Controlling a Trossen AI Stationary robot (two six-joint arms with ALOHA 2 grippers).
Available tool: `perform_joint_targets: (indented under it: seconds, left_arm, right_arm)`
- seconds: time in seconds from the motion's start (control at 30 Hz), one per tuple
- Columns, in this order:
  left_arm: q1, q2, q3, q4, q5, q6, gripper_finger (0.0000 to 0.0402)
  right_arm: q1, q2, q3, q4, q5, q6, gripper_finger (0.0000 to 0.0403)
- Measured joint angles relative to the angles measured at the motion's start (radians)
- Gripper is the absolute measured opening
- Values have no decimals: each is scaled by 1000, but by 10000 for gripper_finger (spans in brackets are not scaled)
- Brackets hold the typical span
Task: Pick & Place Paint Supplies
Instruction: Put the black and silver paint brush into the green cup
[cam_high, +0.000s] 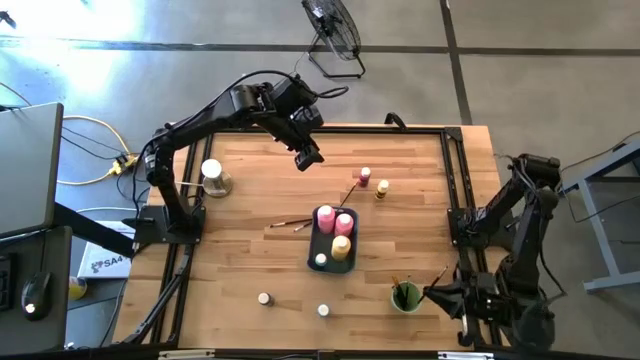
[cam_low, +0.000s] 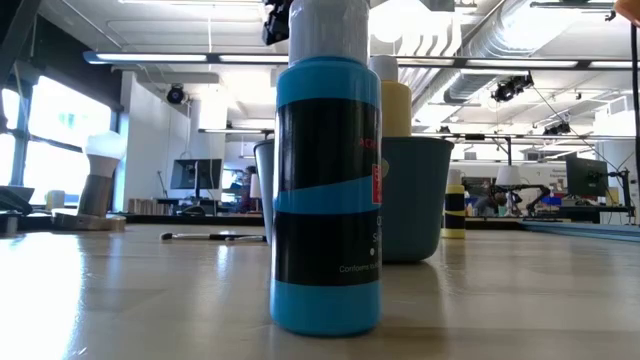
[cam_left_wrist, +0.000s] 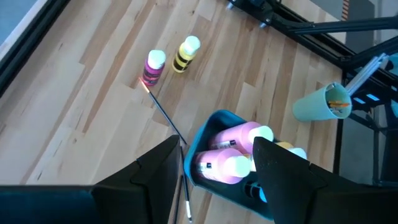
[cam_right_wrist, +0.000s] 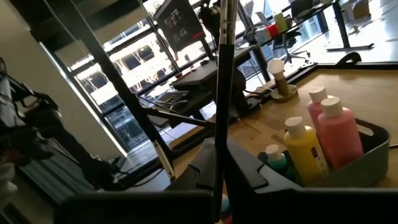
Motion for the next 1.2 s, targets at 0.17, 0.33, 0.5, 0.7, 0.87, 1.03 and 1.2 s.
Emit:
perform_joint_targets:
  seconds: [0.17, 0.33, 0.5, 0.7, 0.87, 1.03, 1.2]
  left_arm:
    - [-15, 0, 0, 0, -23, 0, 200]
    - [-22, 0, 0, -1, -47, 0, 200]
    - [-24, 0, 0, 0, -51, 0, 200]
    - [-24, 0, 0, 0, -68, 0, 200]
    - [-23, 0, 0, 0, -93, 0, 200]
    - [-23, 0, 0, 0, -117, 0, 200]
    - [-23, 0, 0, 0, -127, 0, 200]
  right_arm:
    - [-9, 26, 0, -232, -8, 216, 4]
    - [-18, 29, 0, -434, -97, 441, 4]
    - [-65, 29, 0, -628, -277, 663, 4]
    - [-114, 29, -1, -815, -422, 821, 4]
    - [-111, 31, -1, -857, -424, 876, 4]
    - [-115, 68, -1, -857, -467, 894, 4]
    - [-120, 121, -1, -851, -468, 897, 4]
